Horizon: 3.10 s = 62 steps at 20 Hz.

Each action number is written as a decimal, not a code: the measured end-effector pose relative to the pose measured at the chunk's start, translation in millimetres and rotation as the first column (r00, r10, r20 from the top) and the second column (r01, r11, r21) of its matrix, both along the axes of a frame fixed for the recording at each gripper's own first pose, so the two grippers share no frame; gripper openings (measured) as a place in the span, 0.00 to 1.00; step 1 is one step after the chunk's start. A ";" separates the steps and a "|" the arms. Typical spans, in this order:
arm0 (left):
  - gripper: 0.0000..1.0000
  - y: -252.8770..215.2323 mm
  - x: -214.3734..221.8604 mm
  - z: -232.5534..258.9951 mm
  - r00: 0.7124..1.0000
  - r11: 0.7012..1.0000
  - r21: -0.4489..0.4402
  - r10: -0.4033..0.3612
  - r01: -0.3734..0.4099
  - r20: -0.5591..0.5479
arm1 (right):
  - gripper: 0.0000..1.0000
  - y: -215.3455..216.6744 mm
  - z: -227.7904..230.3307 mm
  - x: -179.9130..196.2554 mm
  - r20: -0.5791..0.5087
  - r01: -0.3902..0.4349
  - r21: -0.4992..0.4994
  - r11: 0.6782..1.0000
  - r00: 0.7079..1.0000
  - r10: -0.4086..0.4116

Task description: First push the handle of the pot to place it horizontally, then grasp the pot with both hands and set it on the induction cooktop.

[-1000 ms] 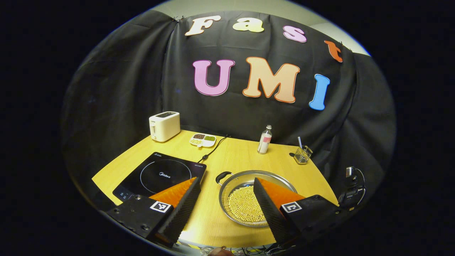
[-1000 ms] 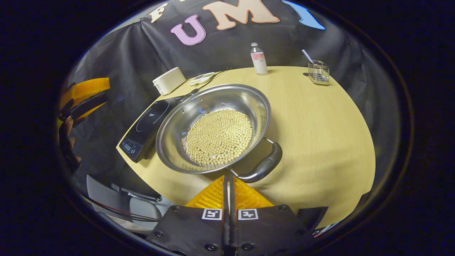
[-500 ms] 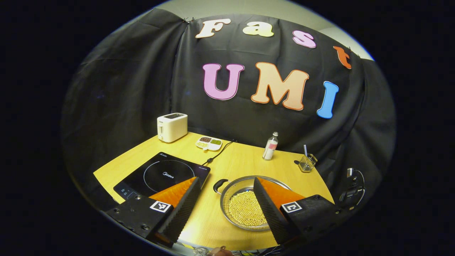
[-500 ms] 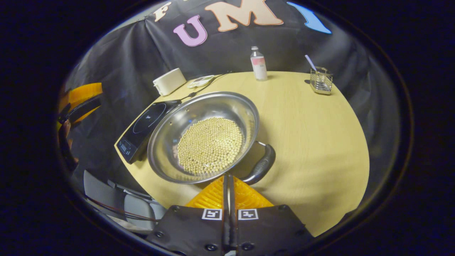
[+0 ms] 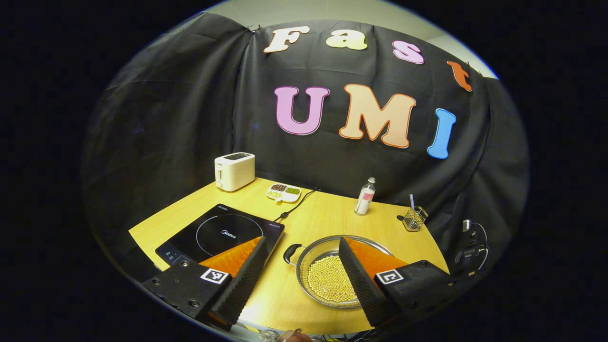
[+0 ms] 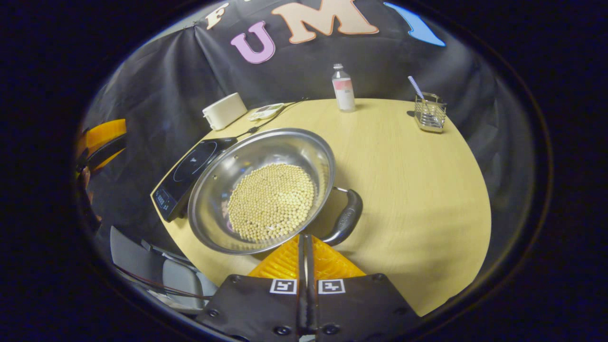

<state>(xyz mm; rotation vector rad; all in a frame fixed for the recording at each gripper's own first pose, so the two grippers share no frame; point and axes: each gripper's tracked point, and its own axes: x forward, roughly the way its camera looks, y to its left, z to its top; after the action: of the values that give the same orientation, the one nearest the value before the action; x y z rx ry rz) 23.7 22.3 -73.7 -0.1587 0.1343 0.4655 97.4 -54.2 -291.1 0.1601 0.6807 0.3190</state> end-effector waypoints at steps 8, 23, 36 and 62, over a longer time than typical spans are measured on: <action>0.97 6.4 -12.3 -3.6 1.000 1.000 -0.008 0.028 -0.028 -0.008 | 0.02 -6.4 1.8 13.5 0.016 0.010 -0.003 1.000 1.000 -0.010; 0.97 19.6 20.0 -17.3 0.993 0.993 -0.037 -0.113 0.112 -0.029 | 0.03 -30.0 41.8 10.1 0.065 0.163 0.009 0.987 0.984 -0.164; 0.98 57.1 81.8 -89.9 0.921 0.942 -0.124 -0.331 0.311 -0.207 | 0.90 -19.7 68.6 36.7 0.084 0.414 0.002 0.910 0.907 -0.413; 0.98 74.7 136.7 -205.7 0.845 0.941 -0.211 -0.332 0.265 -0.420 | 0.96 -26.4 -32.2 69.8 -0.155 0.408 -0.049 0.912 0.899 -0.410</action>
<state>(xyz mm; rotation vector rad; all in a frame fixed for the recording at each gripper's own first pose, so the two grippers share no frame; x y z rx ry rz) 160.4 97.0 -279.4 -0.1669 0.6445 0.1691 167.1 -80.6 -323.3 0.3118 0.7914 -0.1073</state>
